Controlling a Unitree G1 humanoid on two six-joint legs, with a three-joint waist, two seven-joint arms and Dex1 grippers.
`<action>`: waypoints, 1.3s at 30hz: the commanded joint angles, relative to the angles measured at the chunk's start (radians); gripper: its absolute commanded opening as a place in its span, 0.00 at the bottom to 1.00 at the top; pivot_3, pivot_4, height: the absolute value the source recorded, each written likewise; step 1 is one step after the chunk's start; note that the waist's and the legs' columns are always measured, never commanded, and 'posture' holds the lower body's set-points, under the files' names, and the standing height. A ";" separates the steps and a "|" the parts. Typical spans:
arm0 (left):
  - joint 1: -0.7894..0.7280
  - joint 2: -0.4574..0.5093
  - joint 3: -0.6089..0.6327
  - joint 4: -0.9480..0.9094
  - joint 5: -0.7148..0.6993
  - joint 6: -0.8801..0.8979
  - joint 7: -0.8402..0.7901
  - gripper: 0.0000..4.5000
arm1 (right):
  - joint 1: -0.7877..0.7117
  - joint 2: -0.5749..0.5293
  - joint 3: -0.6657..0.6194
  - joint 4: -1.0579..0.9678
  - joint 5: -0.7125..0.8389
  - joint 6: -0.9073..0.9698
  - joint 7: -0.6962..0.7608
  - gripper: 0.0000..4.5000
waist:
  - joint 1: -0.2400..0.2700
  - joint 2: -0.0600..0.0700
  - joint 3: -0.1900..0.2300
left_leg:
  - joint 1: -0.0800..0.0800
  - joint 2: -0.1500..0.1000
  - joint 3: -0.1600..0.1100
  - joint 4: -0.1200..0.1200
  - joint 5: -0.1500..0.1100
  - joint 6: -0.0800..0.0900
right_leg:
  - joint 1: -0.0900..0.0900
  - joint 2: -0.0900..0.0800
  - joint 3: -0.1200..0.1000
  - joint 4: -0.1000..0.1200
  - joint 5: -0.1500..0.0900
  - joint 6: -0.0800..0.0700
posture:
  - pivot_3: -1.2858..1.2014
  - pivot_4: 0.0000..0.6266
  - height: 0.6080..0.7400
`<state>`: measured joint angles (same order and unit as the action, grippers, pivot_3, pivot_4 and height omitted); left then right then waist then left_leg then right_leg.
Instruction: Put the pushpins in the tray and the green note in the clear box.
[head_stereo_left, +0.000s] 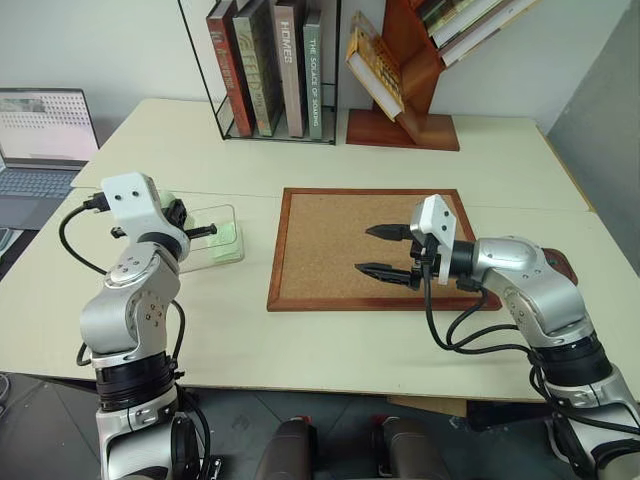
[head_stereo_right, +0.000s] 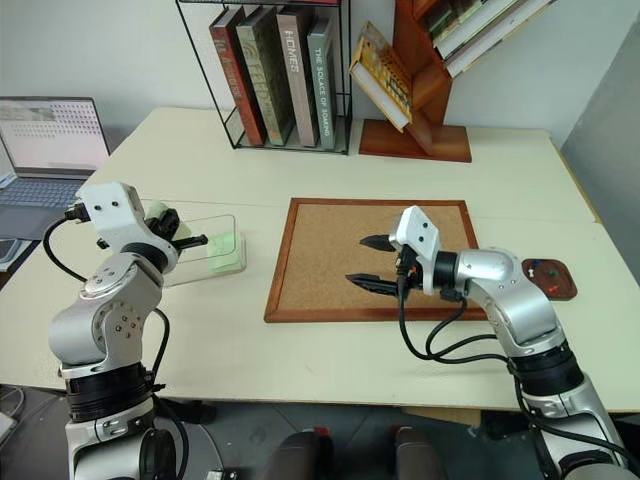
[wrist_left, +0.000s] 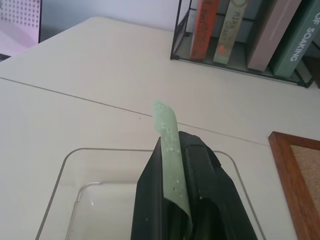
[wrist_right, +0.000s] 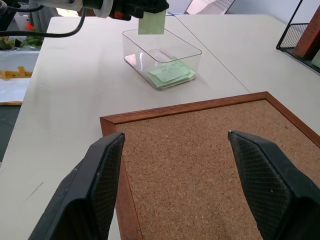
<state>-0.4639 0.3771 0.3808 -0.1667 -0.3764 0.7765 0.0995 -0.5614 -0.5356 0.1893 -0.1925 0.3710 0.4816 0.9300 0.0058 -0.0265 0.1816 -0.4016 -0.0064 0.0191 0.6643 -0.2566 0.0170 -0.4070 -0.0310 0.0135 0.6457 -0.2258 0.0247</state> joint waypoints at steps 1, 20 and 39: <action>-0.013 -0.018 0.025 0.000 0.010 -0.002 0.025 0.09 | -0.016 0.008 -0.002 -0.034 -0.002 -0.015 0.006 0.79 | 0.000 0.000 0.000 | 0.000 0.000 0.000 0.000 0.000 -0.001 | 0.000 0.000 0.000 0.000 0.000 0.000 | 0.52 0.24 1.00; -0.006 -0.051 0.028 -0.018 0.041 0.004 0.059 0.88 | -0.029 0.020 0.005 -0.021 -0.012 -0.017 0.010 0.79 | -0.004 0.000 0.000 | 0.000 0.000 -0.001 0.000 0.001 -0.002 | 0.000 0.000 -0.001 0.000 0.000 0.000 | 0.52 0.24 1.00; 0.040 0.084 -0.254 -0.238 0.087 0.009 -0.235 0.99 | 0.077 0.026 -0.125 -0.093 0.004 -0.007 -0.111 0.79 | 0.002 0.000 0.000 | -0.001 -0.001 -0.002 -0.001 0.001 -0.002 | 0.000 -0.002 -0.002 0.000 0.000 -0.001 | 0.52 0.24 1.00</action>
<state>-0.4266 0.4421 0.1741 -0.3377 -0.2437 0.7806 -0.0309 -0.5126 -0.5000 0.1125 -0.2263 0.3568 0.4816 0.8404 0.0080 -0.0270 0.1818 -0.4026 -0.0073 0.0169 0.6631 -0.2552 0.0145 -0.4069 -0.0333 0.0110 0.6454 -0.2260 0.0236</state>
